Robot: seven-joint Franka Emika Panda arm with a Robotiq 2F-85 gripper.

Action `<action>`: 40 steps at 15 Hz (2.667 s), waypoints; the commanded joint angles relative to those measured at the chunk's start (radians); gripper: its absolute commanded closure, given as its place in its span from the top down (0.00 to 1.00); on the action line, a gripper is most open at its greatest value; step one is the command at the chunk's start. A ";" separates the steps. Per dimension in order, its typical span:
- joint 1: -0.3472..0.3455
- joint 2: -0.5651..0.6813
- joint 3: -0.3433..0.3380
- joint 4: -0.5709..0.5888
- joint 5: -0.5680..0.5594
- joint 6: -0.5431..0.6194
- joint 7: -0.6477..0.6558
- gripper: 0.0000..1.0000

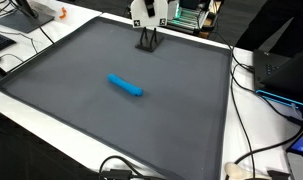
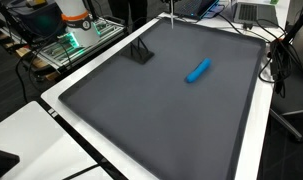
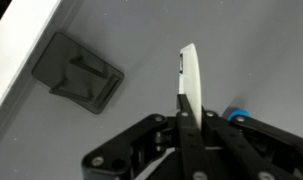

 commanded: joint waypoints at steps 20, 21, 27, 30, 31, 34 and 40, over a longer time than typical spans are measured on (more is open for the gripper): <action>0.087 0.358 0.001 0.439 -0.194 -0.136 -0.430 0.01; 0.090 0.380 -0.001 0.461 -0.211 -0.132 -0.477 0.01; 0.106 0.508 -0.009 0.584 -0.294 -0.116 -0.668 0.01; 0.115 0.576 -0.016 0.648 -0.312 -0.132 -0.707 0.01; 0.116 0.596 -0.018 0.666 -0.313 -0.126 -0.715 0.01; 0.128 0.647 -0.029 0.716 -0.333 -0.131 -0.726 0.01; 0.141 0.706 -0.051 0.760 -0.335 -0.134 -0.706 0.01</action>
